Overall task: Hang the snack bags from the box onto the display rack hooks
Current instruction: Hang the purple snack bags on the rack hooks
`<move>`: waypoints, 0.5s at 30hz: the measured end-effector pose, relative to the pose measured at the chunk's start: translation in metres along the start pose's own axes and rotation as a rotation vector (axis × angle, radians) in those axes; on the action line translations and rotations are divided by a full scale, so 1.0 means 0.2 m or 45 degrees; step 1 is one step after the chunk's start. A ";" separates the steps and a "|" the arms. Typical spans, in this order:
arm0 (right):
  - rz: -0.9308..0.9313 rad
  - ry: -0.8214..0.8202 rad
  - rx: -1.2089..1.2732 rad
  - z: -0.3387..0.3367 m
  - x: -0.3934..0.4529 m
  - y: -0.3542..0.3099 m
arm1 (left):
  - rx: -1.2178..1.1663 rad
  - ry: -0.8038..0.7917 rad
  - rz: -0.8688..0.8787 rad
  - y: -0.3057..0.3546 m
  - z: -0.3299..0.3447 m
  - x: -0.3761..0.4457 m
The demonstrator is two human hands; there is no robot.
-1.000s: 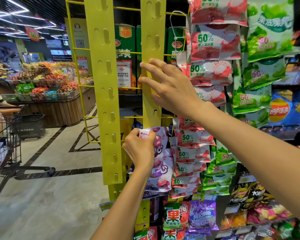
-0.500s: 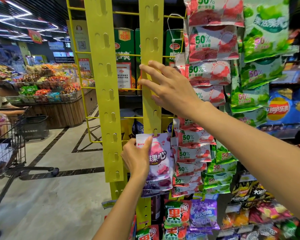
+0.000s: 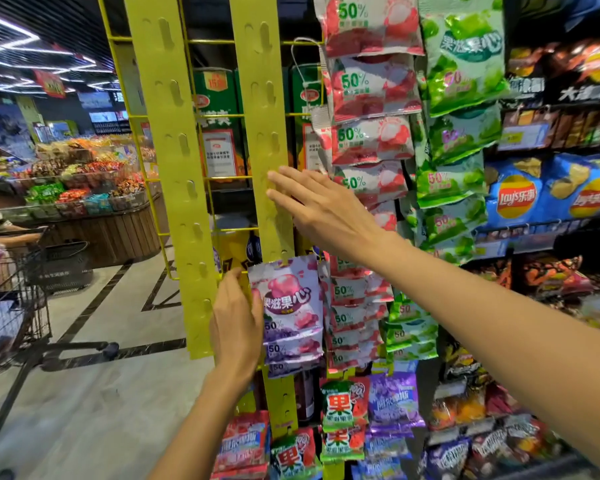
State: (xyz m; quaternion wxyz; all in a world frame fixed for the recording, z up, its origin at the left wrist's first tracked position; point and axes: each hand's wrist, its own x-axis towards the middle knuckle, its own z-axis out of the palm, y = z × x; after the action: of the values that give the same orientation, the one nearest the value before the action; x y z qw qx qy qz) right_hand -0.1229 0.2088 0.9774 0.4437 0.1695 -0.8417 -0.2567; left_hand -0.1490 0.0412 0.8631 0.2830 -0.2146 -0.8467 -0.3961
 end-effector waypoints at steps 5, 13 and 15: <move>0.096 -0.114 0.072 0.02 -0.34 -0.13 | 0.362 0.092 0.577 -0.03 -0.05 -0.02; 0.236 -0.190 0.248 0.12 -0.95 -0.40 | 0.573 -0.148 0.795 -0.20 0.12 -0.38; 0.278 -0.263 0.295 0.17 -1.14 -0.50 | 0.562 -0.214 0.770 -0.27 0.19 -0.52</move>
State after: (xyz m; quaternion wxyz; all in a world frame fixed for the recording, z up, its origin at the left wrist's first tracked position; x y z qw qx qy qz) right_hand -0.0193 0.2552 0.7531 0.3579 0.1000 -0.9200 -0.1244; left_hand -0.1146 0.0258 0.7461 0.3559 -0.4203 -0.8305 -0.0837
